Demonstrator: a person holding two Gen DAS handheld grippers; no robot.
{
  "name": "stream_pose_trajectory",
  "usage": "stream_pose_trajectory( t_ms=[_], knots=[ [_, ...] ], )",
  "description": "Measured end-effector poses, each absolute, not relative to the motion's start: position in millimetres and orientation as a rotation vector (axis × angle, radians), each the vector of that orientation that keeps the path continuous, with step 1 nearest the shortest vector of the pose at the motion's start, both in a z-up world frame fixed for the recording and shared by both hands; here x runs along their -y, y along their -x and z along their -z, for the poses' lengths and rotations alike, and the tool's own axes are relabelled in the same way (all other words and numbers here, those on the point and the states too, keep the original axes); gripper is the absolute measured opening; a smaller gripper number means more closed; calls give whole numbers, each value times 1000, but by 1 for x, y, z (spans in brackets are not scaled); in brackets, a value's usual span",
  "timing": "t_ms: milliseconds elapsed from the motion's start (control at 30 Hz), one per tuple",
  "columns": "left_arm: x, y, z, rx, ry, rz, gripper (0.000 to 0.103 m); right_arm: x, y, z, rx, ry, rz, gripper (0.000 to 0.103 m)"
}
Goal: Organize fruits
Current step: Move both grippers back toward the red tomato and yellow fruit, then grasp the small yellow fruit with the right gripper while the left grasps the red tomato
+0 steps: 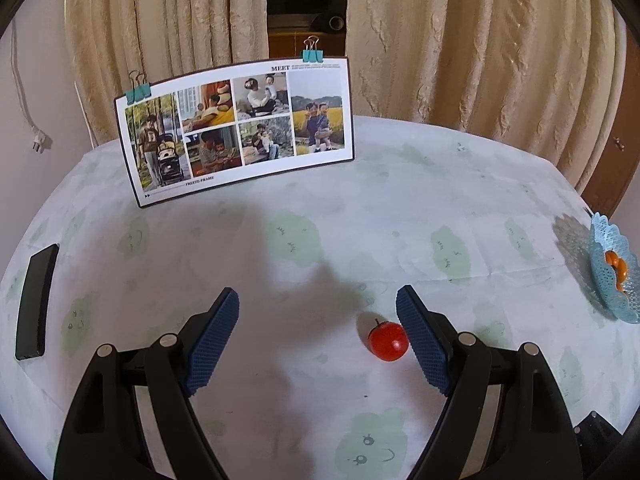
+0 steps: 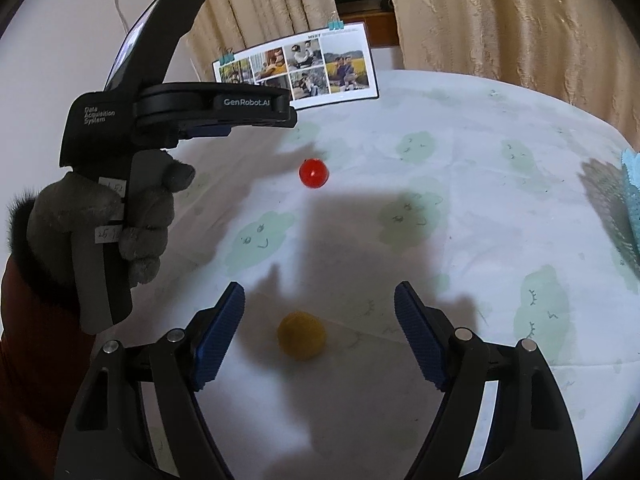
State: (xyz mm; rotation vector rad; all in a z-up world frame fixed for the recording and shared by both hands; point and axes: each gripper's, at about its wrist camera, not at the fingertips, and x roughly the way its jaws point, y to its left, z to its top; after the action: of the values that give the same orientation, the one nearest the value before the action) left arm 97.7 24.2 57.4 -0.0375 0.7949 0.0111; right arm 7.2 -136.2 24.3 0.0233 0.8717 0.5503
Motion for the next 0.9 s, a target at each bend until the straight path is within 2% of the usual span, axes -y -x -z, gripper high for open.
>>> stream_pose_trajectory(
  t_ms=[133, 433, 467, 900],
  knots=[
    [-27, -99, -54, -805, 44, -16, 81, 133, -8, -20, -906, -5, -559, 62],
    [-31, -100, -53, -813, 58, -22, 81, 116, -4, -14, -938, 100, -570, 34],
    [-31, -100, -52, -814, 59, -22, 81, 116, -3, -14, -938, 103, -567, 28],
    [-6, -101, -35, -842, 41, 70, 81, 145, -5, -18, -937, 2, -499, 26]
  ],
)
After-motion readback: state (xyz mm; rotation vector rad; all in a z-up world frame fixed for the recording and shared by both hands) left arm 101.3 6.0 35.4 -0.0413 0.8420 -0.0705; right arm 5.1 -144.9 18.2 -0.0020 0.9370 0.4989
